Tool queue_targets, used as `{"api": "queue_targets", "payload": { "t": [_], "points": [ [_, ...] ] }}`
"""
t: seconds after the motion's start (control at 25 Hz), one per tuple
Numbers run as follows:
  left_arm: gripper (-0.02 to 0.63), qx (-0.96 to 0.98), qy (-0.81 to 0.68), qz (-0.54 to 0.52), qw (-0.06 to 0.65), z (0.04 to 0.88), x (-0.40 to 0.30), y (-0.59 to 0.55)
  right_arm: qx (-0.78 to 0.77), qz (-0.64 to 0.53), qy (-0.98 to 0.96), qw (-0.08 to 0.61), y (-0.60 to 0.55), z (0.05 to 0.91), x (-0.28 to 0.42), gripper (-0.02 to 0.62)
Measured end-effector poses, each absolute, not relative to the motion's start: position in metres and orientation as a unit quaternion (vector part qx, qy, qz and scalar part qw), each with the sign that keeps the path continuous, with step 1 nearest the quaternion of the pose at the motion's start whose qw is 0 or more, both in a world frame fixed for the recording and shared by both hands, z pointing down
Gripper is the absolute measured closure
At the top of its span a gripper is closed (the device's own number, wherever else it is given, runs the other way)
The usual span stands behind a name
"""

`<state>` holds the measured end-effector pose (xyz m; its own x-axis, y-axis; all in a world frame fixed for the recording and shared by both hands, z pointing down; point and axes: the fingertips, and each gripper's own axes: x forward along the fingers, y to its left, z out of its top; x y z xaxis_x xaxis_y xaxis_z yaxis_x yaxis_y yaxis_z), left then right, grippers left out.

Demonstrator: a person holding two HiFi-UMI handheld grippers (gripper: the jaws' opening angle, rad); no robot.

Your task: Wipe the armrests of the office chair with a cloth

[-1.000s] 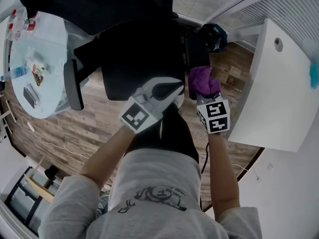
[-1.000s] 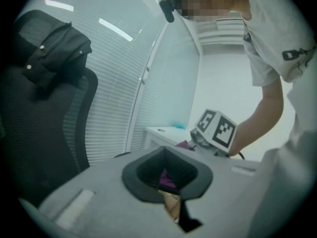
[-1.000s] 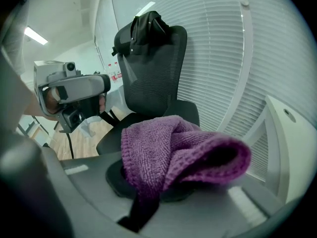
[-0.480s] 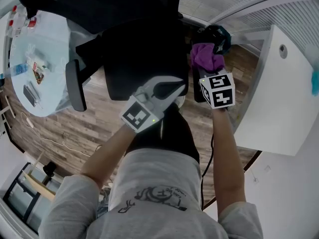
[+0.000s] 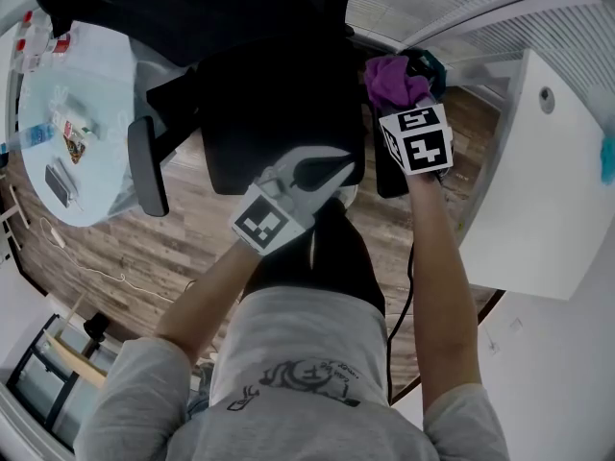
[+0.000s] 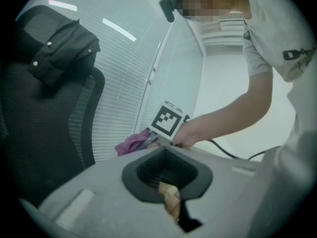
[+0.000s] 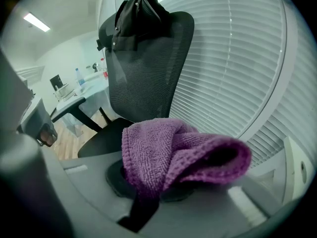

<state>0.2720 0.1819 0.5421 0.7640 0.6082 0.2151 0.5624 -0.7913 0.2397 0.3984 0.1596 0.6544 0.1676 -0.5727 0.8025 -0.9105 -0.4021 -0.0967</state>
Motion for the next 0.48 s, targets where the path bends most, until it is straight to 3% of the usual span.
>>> {"api": "queue_targets", "payload": {
  "t": [0.48],
  "points": [
    [0.604, 0.936, 0.316, 0.137, 0.080, 0.537, 0.268, 0.187, 0.746, 0.389, -0.492, 0.225, 0.173, 0.650, 0.383, 0.563]
  ]
}}
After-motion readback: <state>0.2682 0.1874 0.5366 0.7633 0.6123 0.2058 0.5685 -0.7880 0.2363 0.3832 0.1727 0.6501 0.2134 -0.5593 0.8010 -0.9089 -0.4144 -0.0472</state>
